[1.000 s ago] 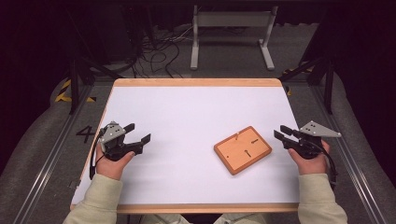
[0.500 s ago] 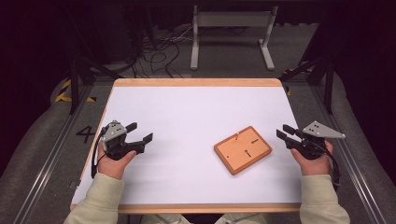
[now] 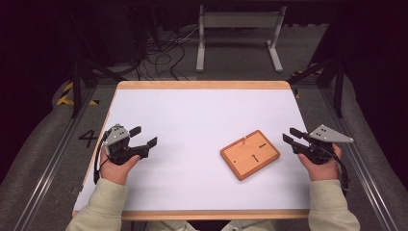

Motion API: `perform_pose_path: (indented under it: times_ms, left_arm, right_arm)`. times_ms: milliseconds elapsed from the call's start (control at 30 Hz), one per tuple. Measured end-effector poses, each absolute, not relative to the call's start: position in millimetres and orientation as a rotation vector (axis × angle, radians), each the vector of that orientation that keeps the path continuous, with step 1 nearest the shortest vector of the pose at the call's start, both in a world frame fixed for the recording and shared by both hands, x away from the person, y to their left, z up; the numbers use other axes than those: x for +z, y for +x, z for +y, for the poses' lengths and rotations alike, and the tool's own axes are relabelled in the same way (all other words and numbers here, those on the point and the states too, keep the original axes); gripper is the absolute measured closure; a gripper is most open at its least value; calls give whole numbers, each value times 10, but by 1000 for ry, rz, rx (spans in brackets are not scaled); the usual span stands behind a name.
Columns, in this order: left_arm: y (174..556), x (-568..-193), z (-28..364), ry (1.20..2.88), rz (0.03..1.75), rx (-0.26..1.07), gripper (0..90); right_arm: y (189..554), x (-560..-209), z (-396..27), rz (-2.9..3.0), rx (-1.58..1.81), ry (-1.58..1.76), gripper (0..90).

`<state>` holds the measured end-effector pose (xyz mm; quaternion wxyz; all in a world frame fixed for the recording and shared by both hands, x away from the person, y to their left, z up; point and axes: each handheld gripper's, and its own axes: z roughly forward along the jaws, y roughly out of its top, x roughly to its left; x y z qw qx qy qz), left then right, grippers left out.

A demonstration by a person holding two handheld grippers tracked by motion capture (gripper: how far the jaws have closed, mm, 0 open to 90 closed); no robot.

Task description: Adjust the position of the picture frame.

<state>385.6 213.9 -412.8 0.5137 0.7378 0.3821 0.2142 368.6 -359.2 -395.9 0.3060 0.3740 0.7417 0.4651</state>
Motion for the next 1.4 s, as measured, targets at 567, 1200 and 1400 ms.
perform_pose_path:
  times_ms: [567,1200,1400]
  left_arm:
    - [3863,-4133,2152,1775,915,499,230]
    - [3888,-4166,2199,1773,917,491,230]
    - [3887,-4170,2199,1782,919,503,230]
  right_arm:
    - [3669,-3941,-3545,1981,1252,880,568]
    - [3813,-4091,-3467,2158,1048,1071,822]
    - [3910,-4195,-3392,2208,918,1125,867]
